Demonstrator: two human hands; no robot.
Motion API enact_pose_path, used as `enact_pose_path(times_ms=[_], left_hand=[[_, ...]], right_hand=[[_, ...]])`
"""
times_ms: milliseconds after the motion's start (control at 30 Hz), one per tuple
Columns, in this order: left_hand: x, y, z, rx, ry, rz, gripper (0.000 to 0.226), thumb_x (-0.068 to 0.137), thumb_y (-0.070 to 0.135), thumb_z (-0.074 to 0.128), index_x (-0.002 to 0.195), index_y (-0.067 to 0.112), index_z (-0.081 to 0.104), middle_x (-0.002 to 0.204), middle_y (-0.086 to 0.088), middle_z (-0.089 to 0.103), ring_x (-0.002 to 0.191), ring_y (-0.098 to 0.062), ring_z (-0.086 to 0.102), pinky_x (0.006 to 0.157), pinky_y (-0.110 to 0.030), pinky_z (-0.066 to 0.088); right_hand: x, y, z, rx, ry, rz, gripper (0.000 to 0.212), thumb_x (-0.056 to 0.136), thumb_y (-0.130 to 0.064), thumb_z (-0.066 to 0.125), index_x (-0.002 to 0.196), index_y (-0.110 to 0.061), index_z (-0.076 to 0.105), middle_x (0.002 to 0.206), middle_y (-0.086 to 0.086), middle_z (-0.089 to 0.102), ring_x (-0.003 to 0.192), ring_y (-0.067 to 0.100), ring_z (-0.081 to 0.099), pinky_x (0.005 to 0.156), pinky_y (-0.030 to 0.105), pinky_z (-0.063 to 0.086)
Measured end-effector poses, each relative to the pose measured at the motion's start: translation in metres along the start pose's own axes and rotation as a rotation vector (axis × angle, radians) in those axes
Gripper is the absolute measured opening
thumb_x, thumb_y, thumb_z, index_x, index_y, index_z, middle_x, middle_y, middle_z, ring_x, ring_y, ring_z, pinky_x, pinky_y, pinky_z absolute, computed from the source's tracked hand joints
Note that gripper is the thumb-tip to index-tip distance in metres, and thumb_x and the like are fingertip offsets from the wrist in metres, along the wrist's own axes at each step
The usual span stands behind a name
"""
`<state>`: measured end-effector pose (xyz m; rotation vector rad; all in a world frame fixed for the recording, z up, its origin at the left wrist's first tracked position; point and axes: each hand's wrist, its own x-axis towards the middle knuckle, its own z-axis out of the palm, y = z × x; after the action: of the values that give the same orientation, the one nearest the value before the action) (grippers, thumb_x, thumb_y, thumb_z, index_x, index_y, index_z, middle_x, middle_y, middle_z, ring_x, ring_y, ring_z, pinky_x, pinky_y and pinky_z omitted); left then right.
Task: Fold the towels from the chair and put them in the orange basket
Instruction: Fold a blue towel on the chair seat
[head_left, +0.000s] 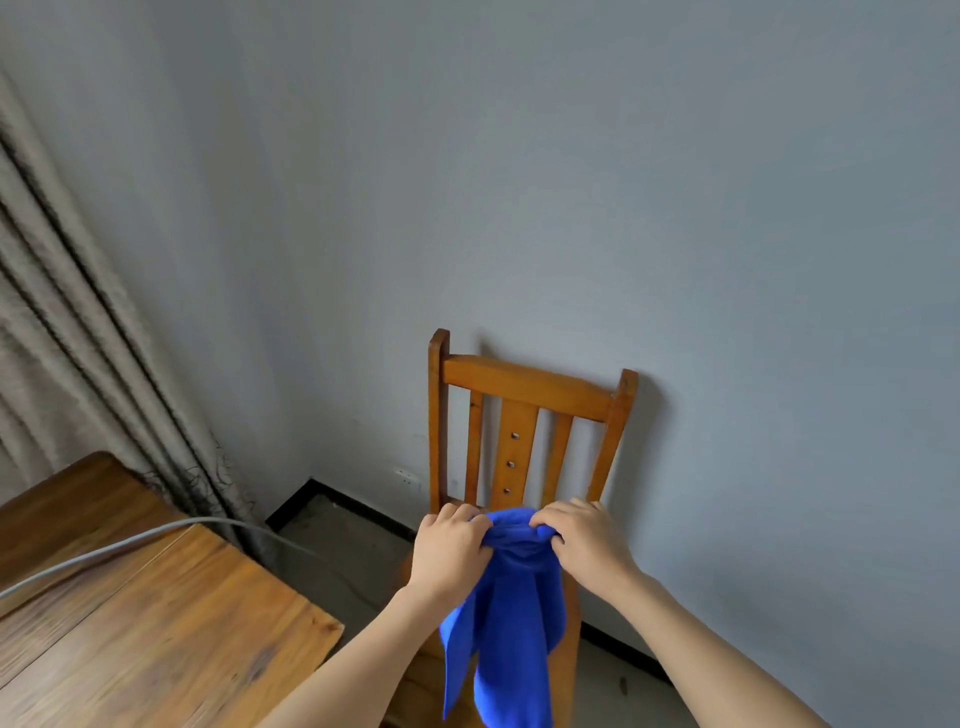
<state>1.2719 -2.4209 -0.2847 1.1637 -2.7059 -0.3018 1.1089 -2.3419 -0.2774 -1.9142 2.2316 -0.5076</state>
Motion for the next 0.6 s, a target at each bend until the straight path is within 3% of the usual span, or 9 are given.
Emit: enact_pose_path(times_ms=[233,433,600], left_hand=[[-0.045,-0.004,0.006,-0.113,-0.014,0.031,0.025,0.093,0.026,0.041,0.109,0.02,0.059,0.113,0.004,0.059,0.104,-0.013,0.051,0.086,-0.021,0.035],[-0.055,-0.006,-0.024,-0.322,-0.013,-0.024,0.012,0.089,0.021,0.053,0.093,0.012,0.06,0.076,0.007,0.056,0.068,-0.008,0.049,0.056,-0.013,0.033],[-0.05,0.012,-0.057,-0.383,0.121,-0.05,0.017,0.089,0.027,0.058,0.096,0.012,0.063,0.077,0.003,0.057,0.06,-0.004,0.045,0.053,-0.01,0.03]], right_hand=[[-0.044,-0.028,-0.002,-0.02,-0.033,0.042,0.033,0.094,-0.006,0.043,0.116,-0.022,0.062,0.121,-0.007,0.062,0.107,0.012,0.049,0.084,0.016,0.03],[-0.045,-0.043,-0.032,-0.017,0.007,-0.045,0.038,0.09,0.0,0.043,0.116,-0.019,0.063,0.12,-0.007,0.063,0.106,0.013,0.051,0.08,0.014,0.031],[-0.038,-0.044,-0.055,0.089,0.058,-0.027,0.036,0.09,-0.001,0.048,0.118,-0.018,0.062,0.12,-0.001,0.063,0.111,0.015,0.052,0.088,0.019,0.04]])
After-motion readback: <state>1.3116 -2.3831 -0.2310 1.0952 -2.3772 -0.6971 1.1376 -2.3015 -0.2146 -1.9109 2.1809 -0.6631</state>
